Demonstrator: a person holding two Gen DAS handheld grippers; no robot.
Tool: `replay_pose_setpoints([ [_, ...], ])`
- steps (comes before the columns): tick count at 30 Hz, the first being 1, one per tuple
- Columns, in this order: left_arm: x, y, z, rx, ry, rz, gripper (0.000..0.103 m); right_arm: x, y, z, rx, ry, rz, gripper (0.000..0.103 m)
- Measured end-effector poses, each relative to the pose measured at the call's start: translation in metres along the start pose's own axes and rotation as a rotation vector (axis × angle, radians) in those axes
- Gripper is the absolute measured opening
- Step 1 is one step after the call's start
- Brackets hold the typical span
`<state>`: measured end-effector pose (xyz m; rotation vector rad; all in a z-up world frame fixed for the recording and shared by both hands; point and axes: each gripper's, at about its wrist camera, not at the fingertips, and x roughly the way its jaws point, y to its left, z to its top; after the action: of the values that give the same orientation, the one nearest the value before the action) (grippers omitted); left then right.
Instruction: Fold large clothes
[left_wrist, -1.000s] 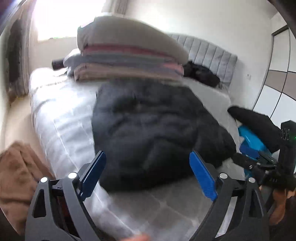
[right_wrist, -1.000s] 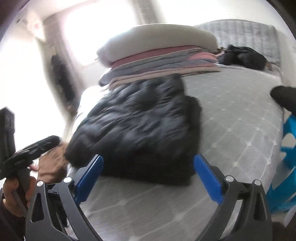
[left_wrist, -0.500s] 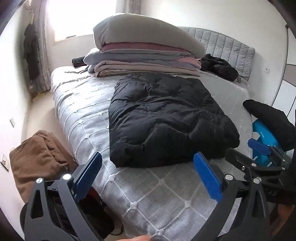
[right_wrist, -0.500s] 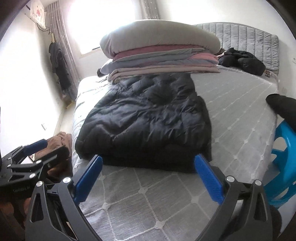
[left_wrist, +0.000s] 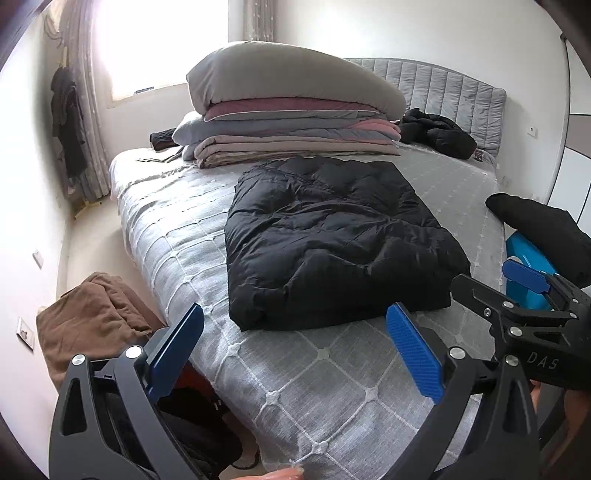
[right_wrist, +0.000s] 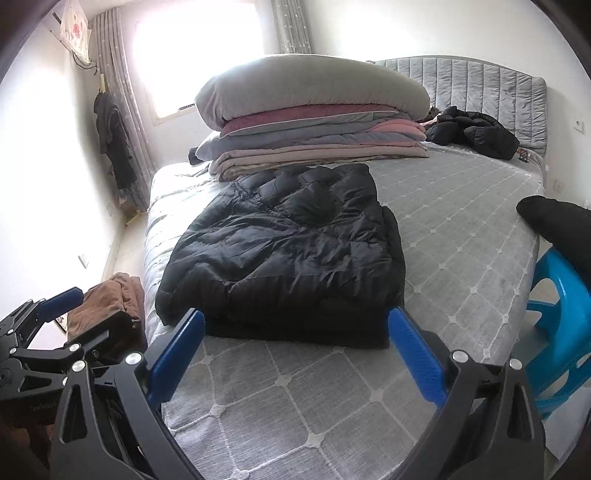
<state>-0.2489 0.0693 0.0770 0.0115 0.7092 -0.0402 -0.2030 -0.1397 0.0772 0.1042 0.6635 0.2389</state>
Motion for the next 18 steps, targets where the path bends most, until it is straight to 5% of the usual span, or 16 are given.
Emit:
replay_pose_setpoints([
  [18, 0.0004, 0.0023, -0.0023, -0.007, 0.014, 0.003, 0.095, 0.005, 0.0055, -0.0029, -0.008, 0.026, 0.008, 0.096],
])
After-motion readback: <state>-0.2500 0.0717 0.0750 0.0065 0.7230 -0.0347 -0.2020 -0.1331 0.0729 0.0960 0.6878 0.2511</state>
